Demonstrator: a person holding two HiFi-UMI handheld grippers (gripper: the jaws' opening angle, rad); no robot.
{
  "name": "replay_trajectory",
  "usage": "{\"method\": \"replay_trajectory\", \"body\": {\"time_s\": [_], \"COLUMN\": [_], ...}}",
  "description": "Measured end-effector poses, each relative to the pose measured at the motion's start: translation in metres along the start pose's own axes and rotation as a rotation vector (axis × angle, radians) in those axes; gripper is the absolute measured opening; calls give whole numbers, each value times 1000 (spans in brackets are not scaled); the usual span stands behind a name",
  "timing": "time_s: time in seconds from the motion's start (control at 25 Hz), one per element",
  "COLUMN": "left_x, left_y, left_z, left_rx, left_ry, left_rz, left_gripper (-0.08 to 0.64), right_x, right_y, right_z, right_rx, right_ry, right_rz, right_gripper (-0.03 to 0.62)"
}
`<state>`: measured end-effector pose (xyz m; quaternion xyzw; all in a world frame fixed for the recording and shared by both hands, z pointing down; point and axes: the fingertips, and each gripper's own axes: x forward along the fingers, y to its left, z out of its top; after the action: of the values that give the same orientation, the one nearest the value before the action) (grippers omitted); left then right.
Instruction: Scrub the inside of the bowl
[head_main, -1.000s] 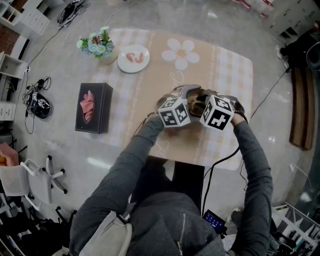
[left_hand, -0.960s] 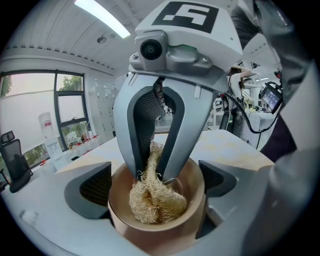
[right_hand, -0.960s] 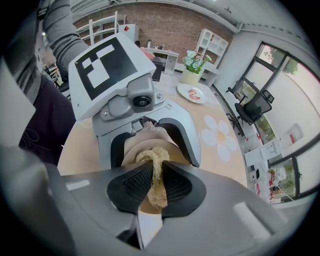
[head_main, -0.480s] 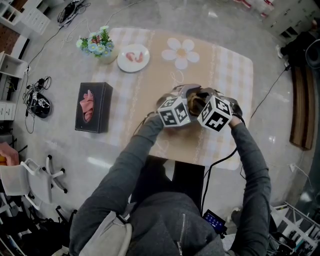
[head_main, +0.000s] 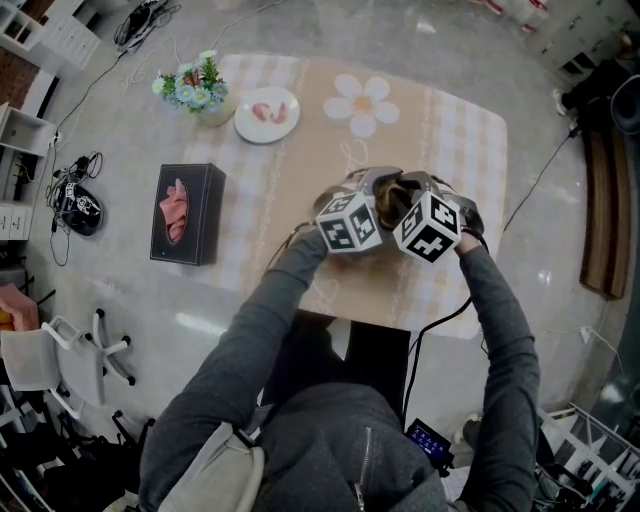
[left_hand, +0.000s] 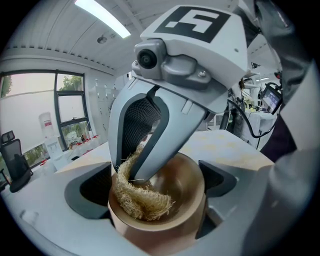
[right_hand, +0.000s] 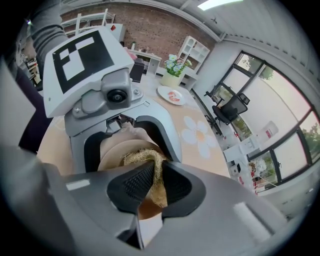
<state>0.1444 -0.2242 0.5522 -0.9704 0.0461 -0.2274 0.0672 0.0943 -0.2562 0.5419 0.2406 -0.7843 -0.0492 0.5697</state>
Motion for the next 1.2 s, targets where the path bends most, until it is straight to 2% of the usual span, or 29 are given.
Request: {"method": "replay_trajectory", "body": {"time_s": [0.56, 0.72, 1.2], "left_x": [1, 0, 0], "left_y": [-1, -1, 0], "left_z": [2, 1, -1], "left_rx": [3, 3, 1], "left_ry": [1, 1, 4], "left_rz": [-1, -2, -1], "left_gripper": [543, 543, 543], "right_x": [-10, -11, -14], "right_y": [-5, -2, 7], "right_z": [-24, -26, -35], "right_rx": [-117, -188, -278], "right_ry": [85, 111, 180], "right_rz": [-79, -97, -84], "right_gripper": [52, 52, 51]}}
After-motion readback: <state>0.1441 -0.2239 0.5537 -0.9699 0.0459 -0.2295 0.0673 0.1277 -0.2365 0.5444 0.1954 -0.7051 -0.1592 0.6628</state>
